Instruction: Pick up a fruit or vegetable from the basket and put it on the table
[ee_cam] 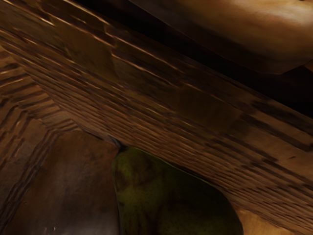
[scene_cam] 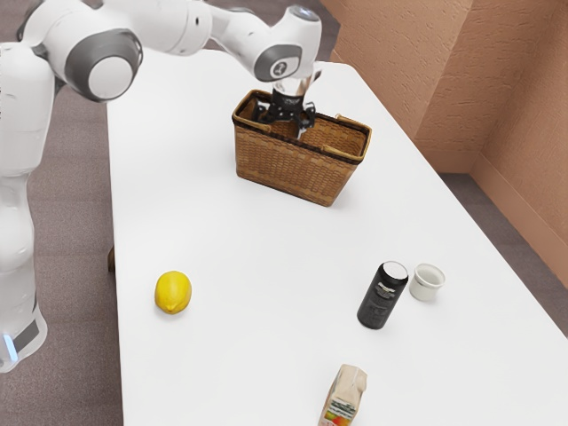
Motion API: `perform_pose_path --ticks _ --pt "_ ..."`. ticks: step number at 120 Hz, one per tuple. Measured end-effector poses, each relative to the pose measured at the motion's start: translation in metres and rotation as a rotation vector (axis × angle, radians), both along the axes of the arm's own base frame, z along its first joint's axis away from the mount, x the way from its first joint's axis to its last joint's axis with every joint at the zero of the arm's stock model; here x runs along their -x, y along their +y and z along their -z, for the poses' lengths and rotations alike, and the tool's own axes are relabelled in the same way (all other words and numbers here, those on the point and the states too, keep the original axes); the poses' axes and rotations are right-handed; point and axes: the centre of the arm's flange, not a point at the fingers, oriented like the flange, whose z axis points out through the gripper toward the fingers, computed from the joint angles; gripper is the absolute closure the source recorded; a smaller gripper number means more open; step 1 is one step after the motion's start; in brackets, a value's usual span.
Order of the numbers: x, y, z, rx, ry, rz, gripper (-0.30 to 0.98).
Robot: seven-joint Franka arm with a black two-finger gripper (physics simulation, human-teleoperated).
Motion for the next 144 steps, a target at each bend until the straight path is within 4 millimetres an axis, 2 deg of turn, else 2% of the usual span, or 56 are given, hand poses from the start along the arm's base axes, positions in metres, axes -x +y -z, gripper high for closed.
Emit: perform_pose_path --ticks 38,61,106,131,144 --pt "-0.006 0.001 0.022 0.041 0.004 -0.006 0.01" --pt "-0.007 0.009 0.04 0.075 0.011 -0.023 0.0" --pt "-0.011 0.012 0.064 0.1 0.04 0.038 0.0" --pt "-0.009 0.014 0.066 0.092 0.056 0.071 0.3" --pt "-0.008 0.014 0.061 0.079 0.058 0.07 0.45"
